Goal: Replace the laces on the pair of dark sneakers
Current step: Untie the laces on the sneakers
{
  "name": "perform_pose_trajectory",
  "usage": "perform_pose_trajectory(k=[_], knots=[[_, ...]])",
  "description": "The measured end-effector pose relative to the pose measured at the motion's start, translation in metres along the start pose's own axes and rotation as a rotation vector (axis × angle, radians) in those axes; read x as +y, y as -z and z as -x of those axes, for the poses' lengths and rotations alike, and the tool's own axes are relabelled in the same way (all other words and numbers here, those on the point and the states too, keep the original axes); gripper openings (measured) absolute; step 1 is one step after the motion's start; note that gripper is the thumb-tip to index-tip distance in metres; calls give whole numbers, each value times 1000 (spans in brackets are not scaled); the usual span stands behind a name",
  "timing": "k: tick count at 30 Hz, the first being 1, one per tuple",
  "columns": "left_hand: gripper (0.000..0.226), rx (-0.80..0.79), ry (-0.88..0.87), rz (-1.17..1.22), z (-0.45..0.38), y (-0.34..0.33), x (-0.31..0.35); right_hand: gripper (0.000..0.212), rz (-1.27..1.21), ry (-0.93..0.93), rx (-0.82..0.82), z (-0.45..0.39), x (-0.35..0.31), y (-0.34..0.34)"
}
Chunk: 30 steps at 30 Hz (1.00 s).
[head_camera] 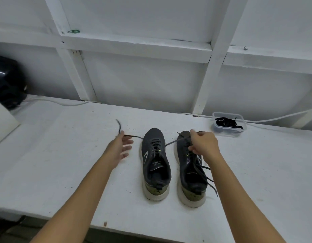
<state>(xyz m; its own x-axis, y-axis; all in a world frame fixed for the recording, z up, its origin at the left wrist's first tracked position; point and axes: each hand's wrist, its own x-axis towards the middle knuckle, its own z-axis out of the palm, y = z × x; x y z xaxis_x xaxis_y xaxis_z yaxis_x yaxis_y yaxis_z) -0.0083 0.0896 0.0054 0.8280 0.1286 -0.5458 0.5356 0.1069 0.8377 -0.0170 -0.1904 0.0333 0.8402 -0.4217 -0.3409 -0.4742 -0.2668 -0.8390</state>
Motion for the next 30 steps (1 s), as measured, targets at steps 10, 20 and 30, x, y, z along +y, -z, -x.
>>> perform_pose_trajectory(k=[10, 20, 30], knots=[[12, -224, -253, -466, 30, -4, -37, 25, 304, 532, 141, 64, 0, -29], [10, -272, -285, -465, 33, -15, -34, 27, 271, 335, -231, 94, 41, -63], [19, -285, -379, -637, 15, -14, -12, 37, 5, 207, -209, 94, 48, -76]])
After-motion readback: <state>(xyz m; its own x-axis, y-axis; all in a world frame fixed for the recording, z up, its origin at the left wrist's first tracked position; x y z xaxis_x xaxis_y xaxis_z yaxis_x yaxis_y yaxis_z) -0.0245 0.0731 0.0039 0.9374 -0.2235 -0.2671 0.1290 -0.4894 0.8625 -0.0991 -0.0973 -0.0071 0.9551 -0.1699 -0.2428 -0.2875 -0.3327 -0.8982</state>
